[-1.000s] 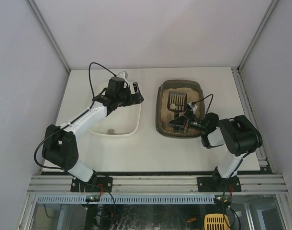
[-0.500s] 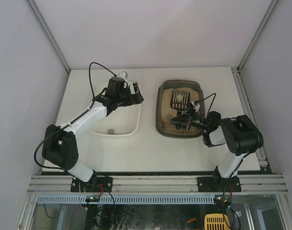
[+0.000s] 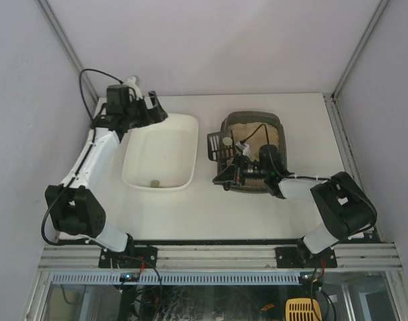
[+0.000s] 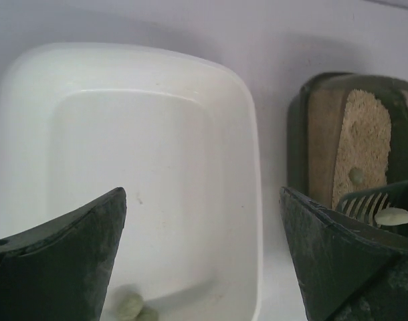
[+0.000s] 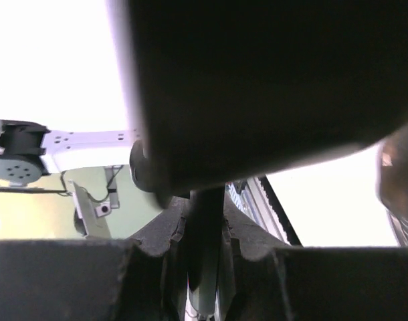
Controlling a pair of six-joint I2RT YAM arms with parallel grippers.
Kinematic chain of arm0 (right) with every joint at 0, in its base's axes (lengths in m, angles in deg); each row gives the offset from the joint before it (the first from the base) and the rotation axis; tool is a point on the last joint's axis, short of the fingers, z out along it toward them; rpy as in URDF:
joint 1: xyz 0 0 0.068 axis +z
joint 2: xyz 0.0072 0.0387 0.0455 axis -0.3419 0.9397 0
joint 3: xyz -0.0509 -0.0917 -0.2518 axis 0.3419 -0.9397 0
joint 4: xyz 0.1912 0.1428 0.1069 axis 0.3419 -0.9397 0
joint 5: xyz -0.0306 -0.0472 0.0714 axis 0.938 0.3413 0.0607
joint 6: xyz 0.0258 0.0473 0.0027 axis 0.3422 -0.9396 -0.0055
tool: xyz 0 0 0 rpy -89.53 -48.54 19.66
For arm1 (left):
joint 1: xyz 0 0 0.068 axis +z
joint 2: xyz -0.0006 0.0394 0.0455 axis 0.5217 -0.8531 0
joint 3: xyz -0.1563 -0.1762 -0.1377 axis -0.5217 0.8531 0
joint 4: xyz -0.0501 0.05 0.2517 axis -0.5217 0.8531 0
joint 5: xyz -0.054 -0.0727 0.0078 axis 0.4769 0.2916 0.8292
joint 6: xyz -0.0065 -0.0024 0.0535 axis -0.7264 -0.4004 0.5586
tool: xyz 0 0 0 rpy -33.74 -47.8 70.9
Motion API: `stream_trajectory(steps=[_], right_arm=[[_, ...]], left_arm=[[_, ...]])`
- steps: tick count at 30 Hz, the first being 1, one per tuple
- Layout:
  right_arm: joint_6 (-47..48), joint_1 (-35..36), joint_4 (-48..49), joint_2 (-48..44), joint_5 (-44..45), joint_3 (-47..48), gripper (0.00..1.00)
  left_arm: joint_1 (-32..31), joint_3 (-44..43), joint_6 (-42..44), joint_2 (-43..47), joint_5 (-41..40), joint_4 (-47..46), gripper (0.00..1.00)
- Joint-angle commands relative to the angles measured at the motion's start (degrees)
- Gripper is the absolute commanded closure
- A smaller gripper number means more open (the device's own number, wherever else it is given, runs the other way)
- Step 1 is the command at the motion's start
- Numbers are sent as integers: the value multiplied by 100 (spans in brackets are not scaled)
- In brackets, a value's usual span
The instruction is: Clean the litter box
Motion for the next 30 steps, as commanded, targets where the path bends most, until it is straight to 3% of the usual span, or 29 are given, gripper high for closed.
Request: stream_trajectory(steps=[1, 6, 13, 23, 27, 30], right_arm=[[1970, 737, -2912, -351, 987, 1108, 100], [3661, 1850, -6149, 43, 3193, 3231, 100], [4573, 3084, -8957, 1350, 6389, 5830, 100], [4972, 4020, -10044, 2321, 9200, 6946, 100], [4898, 3921, -10091, 2010, 9350, 6846, 100], [4790, 3453, -10207, 1350, 8708, 6460, 100]], left_arm=[[947, -348, 92, 269, 752, 519, 0], [1673, -120, -171, 259, 1053, 677, 0], [1753, 250, 35, 521, 475, 552, 0], [1755, 653, 139, 718, 412, 397, 0], [1747, 775, 83, 703, 544, 381, 0], [1616, 839, 58, 660, 629, 316, 0]])
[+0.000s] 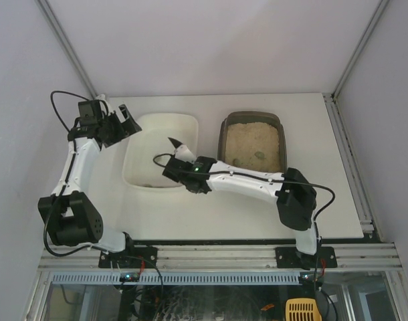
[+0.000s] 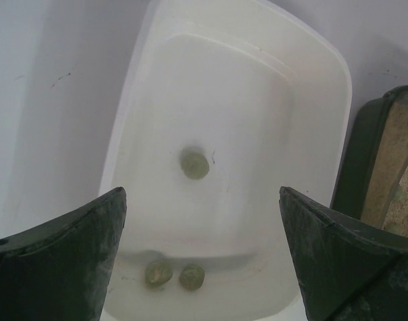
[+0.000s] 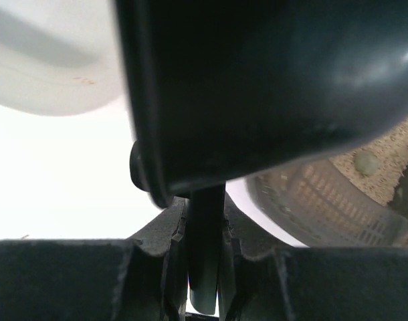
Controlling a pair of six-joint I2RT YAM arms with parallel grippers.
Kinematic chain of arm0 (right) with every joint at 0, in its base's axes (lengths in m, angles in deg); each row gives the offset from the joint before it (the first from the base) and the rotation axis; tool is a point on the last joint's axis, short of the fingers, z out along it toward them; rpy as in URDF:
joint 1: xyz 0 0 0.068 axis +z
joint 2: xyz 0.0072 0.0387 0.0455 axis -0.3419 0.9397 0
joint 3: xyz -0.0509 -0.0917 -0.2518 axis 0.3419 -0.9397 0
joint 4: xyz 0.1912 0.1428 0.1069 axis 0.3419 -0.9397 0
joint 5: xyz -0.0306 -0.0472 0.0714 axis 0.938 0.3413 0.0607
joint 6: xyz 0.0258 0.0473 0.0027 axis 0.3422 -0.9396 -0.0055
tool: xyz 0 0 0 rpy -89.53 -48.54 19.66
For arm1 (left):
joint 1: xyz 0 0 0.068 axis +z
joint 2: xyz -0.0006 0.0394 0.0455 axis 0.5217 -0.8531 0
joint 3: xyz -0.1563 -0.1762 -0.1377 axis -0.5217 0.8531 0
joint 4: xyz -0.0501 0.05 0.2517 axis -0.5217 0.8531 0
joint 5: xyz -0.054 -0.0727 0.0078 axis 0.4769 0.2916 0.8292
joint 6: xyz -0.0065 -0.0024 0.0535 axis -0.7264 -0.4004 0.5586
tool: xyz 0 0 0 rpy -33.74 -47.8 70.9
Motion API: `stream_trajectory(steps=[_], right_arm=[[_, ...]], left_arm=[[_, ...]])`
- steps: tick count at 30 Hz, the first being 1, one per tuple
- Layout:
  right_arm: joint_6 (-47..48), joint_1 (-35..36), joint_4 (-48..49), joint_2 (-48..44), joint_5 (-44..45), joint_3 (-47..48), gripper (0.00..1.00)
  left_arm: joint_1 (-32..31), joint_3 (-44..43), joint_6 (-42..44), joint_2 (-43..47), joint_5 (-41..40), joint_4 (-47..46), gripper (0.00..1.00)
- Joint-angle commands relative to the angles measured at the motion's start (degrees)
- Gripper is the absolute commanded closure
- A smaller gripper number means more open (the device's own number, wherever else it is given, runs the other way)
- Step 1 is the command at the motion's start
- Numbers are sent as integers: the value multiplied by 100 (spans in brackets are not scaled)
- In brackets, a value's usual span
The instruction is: Clean the litter box
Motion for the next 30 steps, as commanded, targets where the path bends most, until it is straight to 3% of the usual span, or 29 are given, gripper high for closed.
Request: stream_trajectory(steps=[1, 6, 10, 14, 17, 21, 30], right_arm=[[-54, -775, -254, -1275, -436, -306, 100], [-134, -2589, -825, -2544, -3175, -1018, 100], [-345, -3672, -1743, -2616, -3793, -1012, 100], [-1040, -4386, -1751, -2541, -4657, -1537, 100], [-1118, -4606, -1879, -2257, -4850, -1493, 100], [-1244, -4823, -1870, -2134, -4625, -1386, 100], [-1441, -5171, -2226, -1445, -4618, -1150, 100]], left_arm=[[-273, 103, 153, 133, 173, -204, 0], [-1305, -219, 299, -174, -229, -133, 0], [-2021, -602, -348, -883, -201, -406, 0], [-2500, -1766, -956, -1850, 391, -89, 0], [-2781, -2152, -1436, -2288, 604, -234, 0], [-3062, -1770, -2181, -2365, 596, -1004, 0], [-3575, -1581, -2606, -2534, 431, -1204, 0]])
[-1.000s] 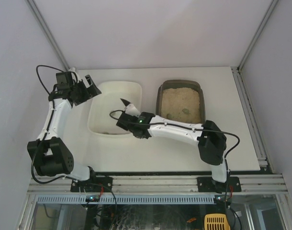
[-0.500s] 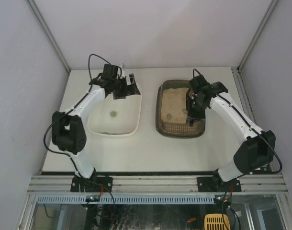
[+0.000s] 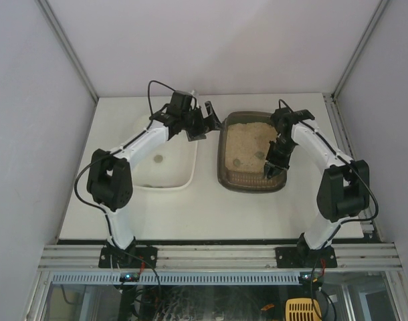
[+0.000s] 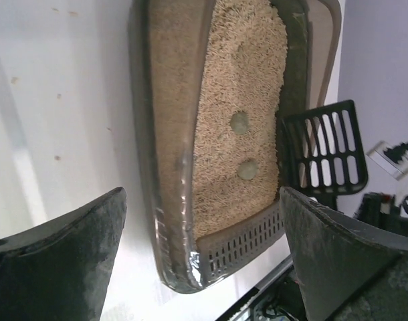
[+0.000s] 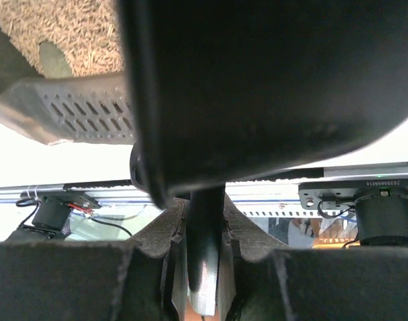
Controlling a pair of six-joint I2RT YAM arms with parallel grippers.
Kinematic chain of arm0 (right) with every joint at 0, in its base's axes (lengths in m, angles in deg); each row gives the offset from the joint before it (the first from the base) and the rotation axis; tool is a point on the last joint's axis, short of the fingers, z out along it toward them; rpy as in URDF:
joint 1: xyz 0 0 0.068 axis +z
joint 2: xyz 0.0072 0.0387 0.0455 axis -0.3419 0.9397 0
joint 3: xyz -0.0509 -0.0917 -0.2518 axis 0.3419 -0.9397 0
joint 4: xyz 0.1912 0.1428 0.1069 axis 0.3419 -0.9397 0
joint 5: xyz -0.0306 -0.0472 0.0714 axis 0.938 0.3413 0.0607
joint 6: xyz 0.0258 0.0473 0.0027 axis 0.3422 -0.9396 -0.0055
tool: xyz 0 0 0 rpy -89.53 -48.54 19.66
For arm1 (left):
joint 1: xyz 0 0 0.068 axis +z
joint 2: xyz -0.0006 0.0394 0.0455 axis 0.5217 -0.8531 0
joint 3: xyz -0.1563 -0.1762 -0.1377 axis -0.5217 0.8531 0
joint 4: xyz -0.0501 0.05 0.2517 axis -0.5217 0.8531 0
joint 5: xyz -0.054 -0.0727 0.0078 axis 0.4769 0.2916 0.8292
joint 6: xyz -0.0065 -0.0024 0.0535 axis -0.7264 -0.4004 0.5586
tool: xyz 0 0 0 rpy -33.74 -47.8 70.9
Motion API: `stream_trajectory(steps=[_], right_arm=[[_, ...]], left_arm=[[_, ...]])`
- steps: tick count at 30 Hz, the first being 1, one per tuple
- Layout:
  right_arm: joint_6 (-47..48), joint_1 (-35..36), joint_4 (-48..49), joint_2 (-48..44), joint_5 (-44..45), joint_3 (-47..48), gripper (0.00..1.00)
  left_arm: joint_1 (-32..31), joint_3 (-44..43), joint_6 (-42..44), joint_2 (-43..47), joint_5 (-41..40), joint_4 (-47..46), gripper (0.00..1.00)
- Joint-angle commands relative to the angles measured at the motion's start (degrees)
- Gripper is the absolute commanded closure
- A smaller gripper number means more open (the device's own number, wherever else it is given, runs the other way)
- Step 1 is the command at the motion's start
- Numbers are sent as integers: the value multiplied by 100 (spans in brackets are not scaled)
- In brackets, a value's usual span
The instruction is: Clean the litter box
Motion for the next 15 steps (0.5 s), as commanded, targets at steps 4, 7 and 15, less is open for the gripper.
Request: stream_trajectory(steps=[4, 7, 15], right_arm=[[-167, -44, -574, 720, -169, 707, 100], [-130, 9, -698, 1030, -233, 940, 100], [-177, -5, -420, 1358, -443, 911, 100]], left_arm=[[-361, 153, -600, -37, -14, -313, 0], [-401, 168, -664, -15, -7, -366, 0], [-403, 326, -600, 81, 127, -363, 0]])
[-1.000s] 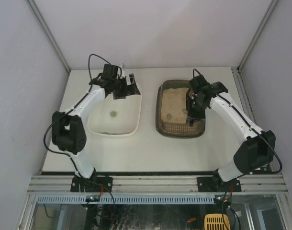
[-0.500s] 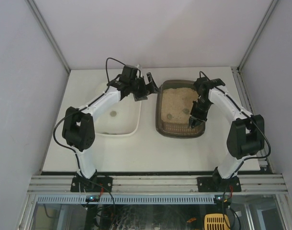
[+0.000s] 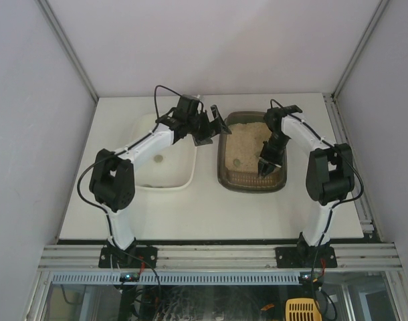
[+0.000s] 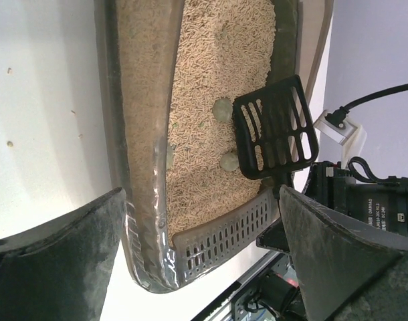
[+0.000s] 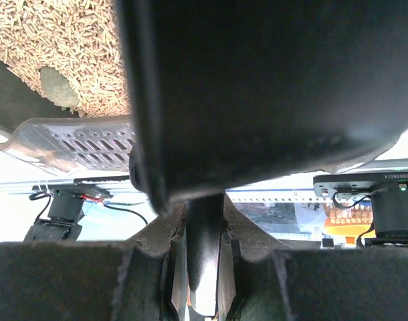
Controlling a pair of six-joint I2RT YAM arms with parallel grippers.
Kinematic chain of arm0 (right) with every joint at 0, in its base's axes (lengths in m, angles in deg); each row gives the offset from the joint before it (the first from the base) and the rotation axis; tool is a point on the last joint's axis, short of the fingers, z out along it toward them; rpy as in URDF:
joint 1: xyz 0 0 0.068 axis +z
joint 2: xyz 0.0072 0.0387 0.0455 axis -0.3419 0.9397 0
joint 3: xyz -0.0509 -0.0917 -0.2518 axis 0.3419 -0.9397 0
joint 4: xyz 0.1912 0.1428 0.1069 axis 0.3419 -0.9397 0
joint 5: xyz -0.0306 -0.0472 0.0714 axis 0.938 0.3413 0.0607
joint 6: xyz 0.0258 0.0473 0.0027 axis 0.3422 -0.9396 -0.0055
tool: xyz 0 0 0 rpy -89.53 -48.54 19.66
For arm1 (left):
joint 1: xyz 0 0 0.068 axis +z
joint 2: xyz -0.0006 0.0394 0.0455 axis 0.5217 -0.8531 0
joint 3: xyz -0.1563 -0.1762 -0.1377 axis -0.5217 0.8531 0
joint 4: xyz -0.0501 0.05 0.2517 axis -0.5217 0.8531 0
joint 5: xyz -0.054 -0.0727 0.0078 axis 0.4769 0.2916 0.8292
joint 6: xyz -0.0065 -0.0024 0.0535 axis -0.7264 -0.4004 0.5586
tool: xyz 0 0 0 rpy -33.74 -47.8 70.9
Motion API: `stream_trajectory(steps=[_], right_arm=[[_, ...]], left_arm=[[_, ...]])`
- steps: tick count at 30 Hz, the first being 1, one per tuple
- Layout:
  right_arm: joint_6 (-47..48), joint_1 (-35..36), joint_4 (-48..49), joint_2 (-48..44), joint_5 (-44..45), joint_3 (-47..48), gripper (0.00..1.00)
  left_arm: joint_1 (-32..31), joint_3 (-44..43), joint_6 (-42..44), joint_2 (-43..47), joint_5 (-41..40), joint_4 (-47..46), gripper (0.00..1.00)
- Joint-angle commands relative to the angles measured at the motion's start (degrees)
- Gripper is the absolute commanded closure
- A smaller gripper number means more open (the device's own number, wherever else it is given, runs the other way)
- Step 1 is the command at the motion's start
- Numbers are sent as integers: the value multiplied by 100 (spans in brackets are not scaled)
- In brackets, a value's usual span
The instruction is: Clean the litter box
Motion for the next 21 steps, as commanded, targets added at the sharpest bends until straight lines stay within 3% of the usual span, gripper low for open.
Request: stream_trajectory(steps=[1, 11, 21], right_arm=[[-54, -5, 69, 119, -232, 120, 100], [-73, 50, 744, 393, -919, 2, 100], [-61, -153, 2187, 555, -1780, -470, 100]], left_arm=[[-3, 251, 9, 144, 116, -183, 0], [7, 223, 100, 71, 26, -21, 0], [37, 79, 433, 57, -92, 273, 0]])
